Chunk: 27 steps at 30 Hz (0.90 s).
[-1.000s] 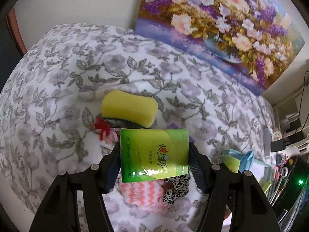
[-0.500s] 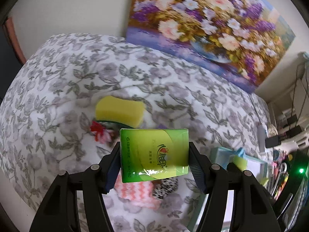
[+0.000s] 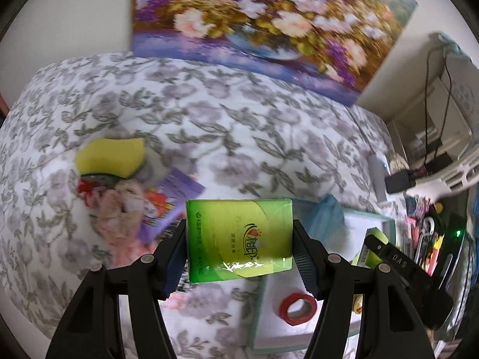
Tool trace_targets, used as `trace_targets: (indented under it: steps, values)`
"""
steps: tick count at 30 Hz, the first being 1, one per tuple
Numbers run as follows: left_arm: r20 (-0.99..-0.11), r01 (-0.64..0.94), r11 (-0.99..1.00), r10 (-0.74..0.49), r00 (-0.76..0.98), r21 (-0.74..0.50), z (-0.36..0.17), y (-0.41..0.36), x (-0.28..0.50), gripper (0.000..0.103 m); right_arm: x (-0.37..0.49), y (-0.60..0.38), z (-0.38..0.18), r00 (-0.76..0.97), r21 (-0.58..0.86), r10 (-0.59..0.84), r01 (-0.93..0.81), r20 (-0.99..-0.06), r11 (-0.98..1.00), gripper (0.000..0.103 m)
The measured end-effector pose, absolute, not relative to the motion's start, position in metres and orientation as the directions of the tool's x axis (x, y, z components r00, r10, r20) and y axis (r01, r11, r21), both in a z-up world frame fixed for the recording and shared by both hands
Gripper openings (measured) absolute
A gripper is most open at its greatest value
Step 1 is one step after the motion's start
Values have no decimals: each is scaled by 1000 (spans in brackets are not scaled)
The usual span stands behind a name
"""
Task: Organize soft objects
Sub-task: 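Carry the green tissue pack into the tray with the right gripper and release it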
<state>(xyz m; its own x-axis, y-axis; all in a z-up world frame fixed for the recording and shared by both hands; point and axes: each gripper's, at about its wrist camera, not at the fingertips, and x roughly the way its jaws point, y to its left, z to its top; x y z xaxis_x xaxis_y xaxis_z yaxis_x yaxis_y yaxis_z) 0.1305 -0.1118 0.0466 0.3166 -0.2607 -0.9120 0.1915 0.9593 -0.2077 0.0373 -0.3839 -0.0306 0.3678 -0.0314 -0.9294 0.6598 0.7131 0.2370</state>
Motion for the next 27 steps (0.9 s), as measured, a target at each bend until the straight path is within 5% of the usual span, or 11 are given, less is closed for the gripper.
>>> trace_targets:
  steps: [23,27]
  values:
    - [-947,433,882,-280,158,-189,-5,-243,81,67,-1,-444,-54,301,206,-46,749,-953,630,51]
    - [-948,424,891,-261,183,-163,-1,-241,83,74,-2,-444,-51,306,217,-36,748,-951,627,56]
